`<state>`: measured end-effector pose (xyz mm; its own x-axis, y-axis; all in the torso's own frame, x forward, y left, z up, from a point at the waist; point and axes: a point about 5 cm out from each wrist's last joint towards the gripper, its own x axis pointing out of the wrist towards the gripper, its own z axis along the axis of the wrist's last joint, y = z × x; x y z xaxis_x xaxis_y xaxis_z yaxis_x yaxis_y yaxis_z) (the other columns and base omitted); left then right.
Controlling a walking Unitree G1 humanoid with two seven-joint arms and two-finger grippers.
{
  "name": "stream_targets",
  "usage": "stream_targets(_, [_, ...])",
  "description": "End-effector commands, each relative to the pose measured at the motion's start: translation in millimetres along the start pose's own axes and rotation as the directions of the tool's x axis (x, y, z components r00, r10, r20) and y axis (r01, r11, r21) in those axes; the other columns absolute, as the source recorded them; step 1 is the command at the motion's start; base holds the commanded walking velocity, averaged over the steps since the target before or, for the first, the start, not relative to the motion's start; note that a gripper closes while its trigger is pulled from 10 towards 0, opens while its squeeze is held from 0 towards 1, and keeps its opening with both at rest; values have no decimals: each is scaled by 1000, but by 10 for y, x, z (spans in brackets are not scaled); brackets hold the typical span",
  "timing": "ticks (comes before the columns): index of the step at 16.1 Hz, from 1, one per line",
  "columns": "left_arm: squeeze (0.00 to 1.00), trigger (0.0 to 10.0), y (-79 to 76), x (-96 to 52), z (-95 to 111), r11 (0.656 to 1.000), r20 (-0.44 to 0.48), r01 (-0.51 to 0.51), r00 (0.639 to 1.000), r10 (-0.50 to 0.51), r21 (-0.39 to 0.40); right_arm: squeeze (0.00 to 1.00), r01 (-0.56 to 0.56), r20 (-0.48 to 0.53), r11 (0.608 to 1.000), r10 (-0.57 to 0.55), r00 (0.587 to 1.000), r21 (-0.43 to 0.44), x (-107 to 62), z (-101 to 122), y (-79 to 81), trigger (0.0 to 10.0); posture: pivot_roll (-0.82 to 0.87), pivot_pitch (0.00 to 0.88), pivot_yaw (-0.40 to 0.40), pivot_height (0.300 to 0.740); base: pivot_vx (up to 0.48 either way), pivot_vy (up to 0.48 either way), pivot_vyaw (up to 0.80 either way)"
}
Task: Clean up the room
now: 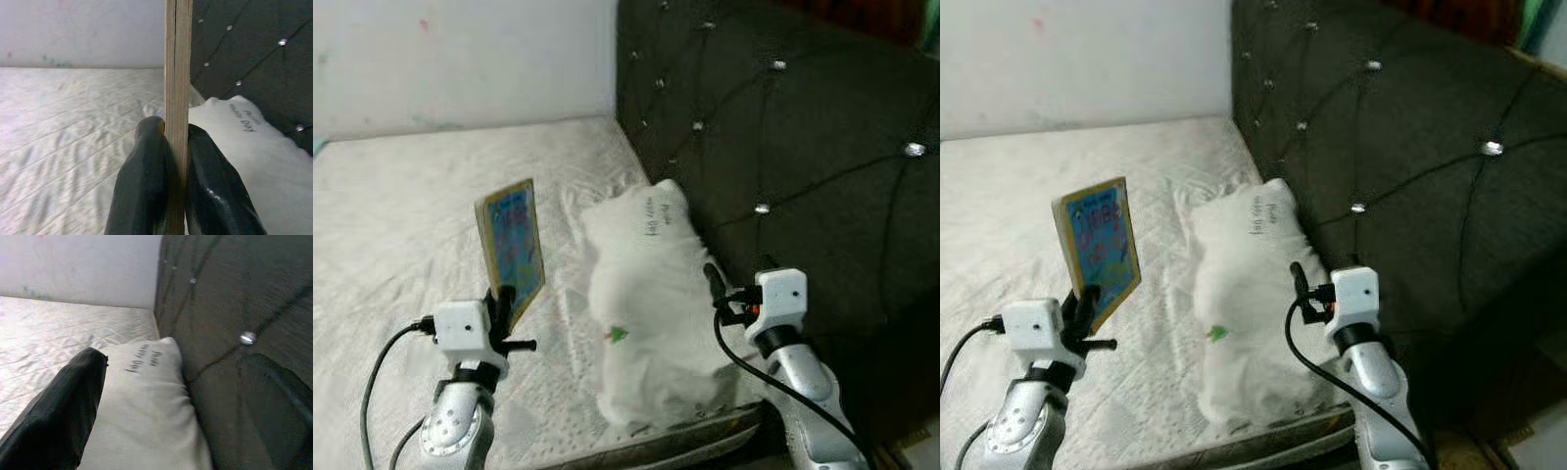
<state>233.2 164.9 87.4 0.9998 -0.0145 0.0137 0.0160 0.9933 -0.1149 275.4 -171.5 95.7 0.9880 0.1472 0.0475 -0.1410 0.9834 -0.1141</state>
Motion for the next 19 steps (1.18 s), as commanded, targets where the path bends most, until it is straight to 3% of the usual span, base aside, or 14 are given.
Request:
stream_targets(1, [0, 10000, -31, 10, 49, 1000, 22, 10, 1000, -10, 7, 0, 2, 2, 1000, -2, 1000, 0, 3, 2, -10, 10000, -119, 0, 25, 740, 0, 0, 0])
stream_targets(5, [0, 10000, -16, 6, 52, 1000, 20, 2, 1000, -2, 12, 0, -10, 6, 1000, 10, 1000, -16, -2, 2, 15, 10000, -113, 0, 24, 740, 0, 0, 0])
stream_targets(9, [0, 10000, -14, 2, 53, 1000, 18, -8, 1000, 7, 8, 0, -22, 3, 1000, 22, 1000, -22, -10, -9, 41, 10000, -109, 0, 24, 740, 0, 0, 711])
stream_targets(12, [0, 10000, -16, -5, 45, 1000, 10, -10, 1000, 10, -8, 0, -17, -2, 1000, 17, 1000, -17, -5, -15, 31, 10000, -110, 0, 23, 740, 0, 0, 0])
stream_targets(19, [0, 10000, -26, -5, 42, 1000, 9, -5, 1000, 5, -12, 0, -16, -5, 1000, 16, 1000, -20, -12, -18, 19, 10000, -113, 0, 20, 740, 0, 344, 0])
